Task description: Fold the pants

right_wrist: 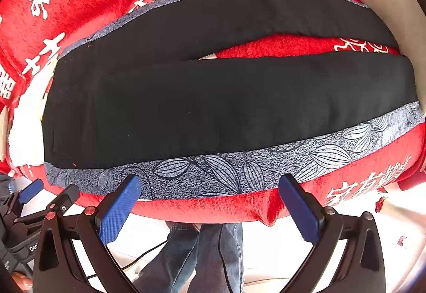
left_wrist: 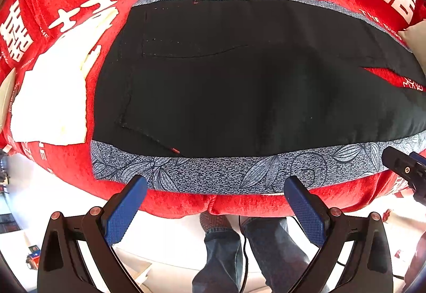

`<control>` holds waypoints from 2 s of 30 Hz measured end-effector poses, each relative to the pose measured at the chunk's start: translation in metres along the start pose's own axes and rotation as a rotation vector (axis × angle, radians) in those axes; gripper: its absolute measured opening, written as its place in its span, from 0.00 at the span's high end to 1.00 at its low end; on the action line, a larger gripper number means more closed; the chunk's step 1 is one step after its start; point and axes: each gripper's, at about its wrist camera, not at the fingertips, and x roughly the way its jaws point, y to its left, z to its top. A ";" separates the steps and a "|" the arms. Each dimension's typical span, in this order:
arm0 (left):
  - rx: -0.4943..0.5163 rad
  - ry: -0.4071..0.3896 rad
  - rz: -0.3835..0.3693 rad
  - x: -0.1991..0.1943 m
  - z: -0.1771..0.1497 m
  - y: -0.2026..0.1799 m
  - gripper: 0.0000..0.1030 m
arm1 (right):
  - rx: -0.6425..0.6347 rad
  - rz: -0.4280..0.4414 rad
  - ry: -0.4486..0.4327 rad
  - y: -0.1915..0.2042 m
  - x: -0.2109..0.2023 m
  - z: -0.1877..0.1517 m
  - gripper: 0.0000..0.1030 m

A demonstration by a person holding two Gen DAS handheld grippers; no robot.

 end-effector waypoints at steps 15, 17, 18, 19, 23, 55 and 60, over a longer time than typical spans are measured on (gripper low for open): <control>0.009 -0.013 -0.019 0.003 -0.005 0.021 0.00 | -0.008 -0.031 -0.012 0.021 -0.002 -0.005 0.00; 0.010 -0.011 -0.018 0.004 -0.006 0.023 0.00 | -0.009 -0.036 -0.014 0.023 -0.002 -0.006 0.00; 0.008 -0.010 -0.021 0.004 -0.006 0.025 0.00 | -0.008 -0.038 -0.014 0.023 -0.002 -0.006 0.00; 0.007 -0.009 -0.023 0.005 -0.006 0.026 0.00 | -0.007 -0.039 -0.015 0.024 -0.002 -0.006 0.00; 0.011 -0.005 -0.023 0.007 -0.006 0.029 0.00 | -0.008 -0.045 -0.015 0.025 -0.002 -0.005 0.00; -0.338 0.051 -0.495 0.074 -0.052 0.115 0.05 | 0.378 0.879 0.187 0.025 0.095 -0.064 0.00; -0.342 0.043 -0.525 0.082 -0.058 0.112 0.05 | 0.405 0.898 0.146 0.030 0.120 -0.062 0.29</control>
